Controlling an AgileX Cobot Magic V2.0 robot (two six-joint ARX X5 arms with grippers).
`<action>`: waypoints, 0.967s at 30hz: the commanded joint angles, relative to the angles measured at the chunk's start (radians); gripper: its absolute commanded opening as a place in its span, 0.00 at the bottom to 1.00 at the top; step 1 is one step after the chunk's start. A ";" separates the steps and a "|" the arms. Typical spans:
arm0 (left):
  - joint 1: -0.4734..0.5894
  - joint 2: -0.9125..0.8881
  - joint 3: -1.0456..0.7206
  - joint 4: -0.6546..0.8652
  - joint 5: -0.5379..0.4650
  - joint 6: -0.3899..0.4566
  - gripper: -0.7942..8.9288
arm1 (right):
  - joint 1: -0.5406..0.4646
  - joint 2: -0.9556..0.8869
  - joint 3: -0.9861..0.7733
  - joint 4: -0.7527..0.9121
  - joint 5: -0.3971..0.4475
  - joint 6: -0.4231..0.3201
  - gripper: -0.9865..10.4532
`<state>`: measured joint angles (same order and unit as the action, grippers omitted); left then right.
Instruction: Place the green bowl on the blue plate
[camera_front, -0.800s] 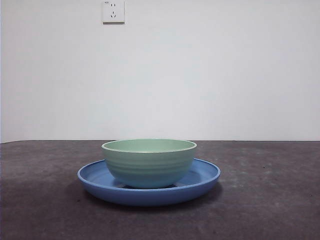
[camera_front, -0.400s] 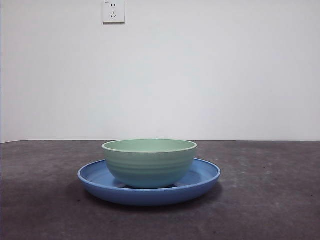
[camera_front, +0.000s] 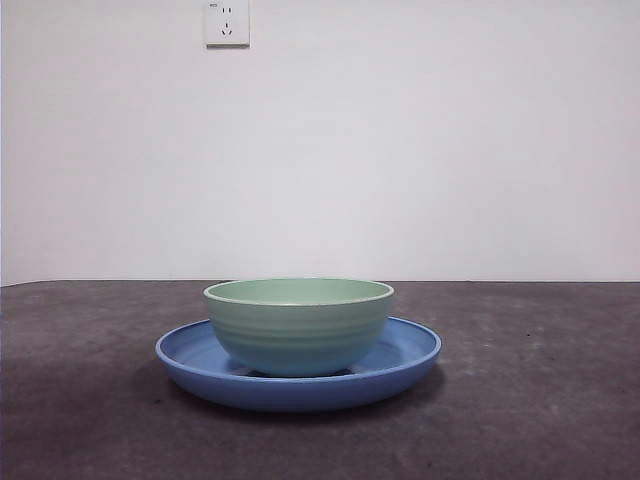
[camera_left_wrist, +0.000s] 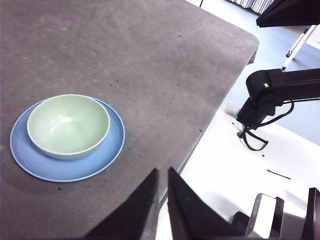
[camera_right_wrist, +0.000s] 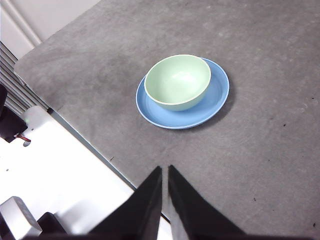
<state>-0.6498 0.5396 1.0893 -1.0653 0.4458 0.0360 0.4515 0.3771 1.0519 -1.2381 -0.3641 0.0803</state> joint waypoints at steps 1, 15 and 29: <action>-0.005 0.001 0.010 0.011 -0.002 0.005 0.11 | 0.006 0.003 0.008 0.011 -0.002 -0.003 0.10; 0.298 -0.040 -0.052 0.165 -0.005 0.126 0.11 | 0.006 0.003 0.008 0.011 -0.002 -0.003 0.10; 0.612 -0.381 -0.838 0.900 -0.342 -0.106 0.11 | 0.006 0.003 0.009 0.011 -0.002 -0.003 0.10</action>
<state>-0.0399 0.1703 0.2878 -0.1902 0.1390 -0.0177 0.4515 0.3771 1.0519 -1.2377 -0.3641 0.0803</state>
